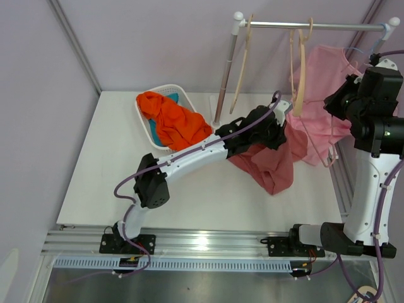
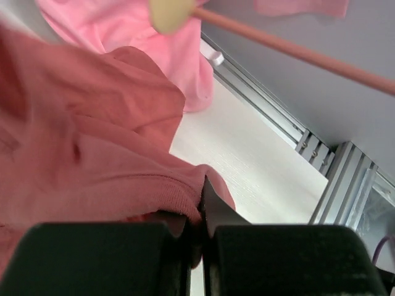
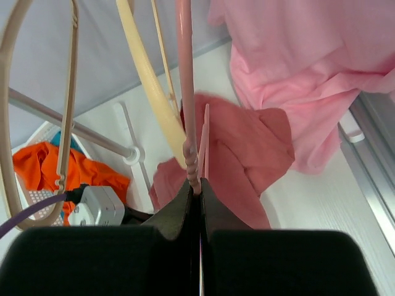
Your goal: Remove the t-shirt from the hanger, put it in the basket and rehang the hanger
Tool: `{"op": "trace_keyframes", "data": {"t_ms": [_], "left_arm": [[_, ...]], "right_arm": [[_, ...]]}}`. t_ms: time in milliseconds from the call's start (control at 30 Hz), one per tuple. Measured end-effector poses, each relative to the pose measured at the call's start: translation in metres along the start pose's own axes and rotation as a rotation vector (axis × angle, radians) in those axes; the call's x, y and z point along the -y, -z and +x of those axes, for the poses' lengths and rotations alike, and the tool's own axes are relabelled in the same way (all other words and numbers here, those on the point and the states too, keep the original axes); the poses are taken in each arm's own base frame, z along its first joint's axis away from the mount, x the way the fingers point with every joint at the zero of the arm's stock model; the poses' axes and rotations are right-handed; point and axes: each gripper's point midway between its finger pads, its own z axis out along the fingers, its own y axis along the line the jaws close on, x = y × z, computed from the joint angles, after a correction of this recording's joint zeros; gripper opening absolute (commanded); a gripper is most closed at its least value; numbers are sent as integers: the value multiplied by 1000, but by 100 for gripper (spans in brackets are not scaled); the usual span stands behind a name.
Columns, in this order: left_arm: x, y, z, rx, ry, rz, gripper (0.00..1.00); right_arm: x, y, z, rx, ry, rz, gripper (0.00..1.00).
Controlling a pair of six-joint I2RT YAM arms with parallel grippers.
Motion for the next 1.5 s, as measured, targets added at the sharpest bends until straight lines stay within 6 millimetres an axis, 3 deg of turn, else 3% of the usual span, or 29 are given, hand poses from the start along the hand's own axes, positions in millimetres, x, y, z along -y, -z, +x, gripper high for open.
{"op": "trace_keyframes", "data": {"t_ms": [67, 167, 300, 433, 533, 600, 667, 767, 900, 1000, 1100, 1167, 1233, 1400, 1500], "left_arm": [[-6, 0, -5, 4, 5, -13, 1], [-17, -1, 3, -23, 13, -28, 1], [-28, 7, 48, -122, 33, -27, 1], [-27, 54, 123, -280, 61, -13, 1], [-18, 100, 139, -315, 62, 5, 1], [-12, 130, 123, -286, 48, 11, 1], [-11, 160, 86, -205, 26, 4, 1], [-17, 208, 8, -55, 14, -6, 1], [-43, 283, -98, 175, 13, -69, 1], [-52, 336, -159, 308, -4, -119, 1], [-54, 372, -210, 435, -38, -136, 1], [-64, 381, -225, 478, -43, -156, 1], [-82, 381, -226, 478, -30, -187, 1], [-146, 356, -223, 456, 36, -280, 1], [-183, 340, -235, 480, 49, -314, 1]], "right_arm": [[1, 10, -7, 26, 3, 8, 0], [3, 20, -17, 75, 11, 19, 0], [8, 18, -31, 141, 50, 44, 0], [6, -15, -35, 195, 123, 19, 0], [5, -47, -26, 206, 181, -19, 0], [4, -63, -28, 225, 202, -46, 0], [0, -72, -40, 263, 210, -76, 0], [-9, -81, -64, 335, 221, -122, 0], [-21, -94, -83, 398, 235, -178, 0], [-31, -106, -90, 411, 243, -220, 0], [-39, -120, -102, 422, 246, -247, 0], [-43, -130, -108, 423, 248, -262, 0], [-47, -141, -111, 419, 249, -273, 0], [-51, -164, -119, 417, 250, -279, 0], [-49, -172, -116, 407, 249, -276, 0]]}}
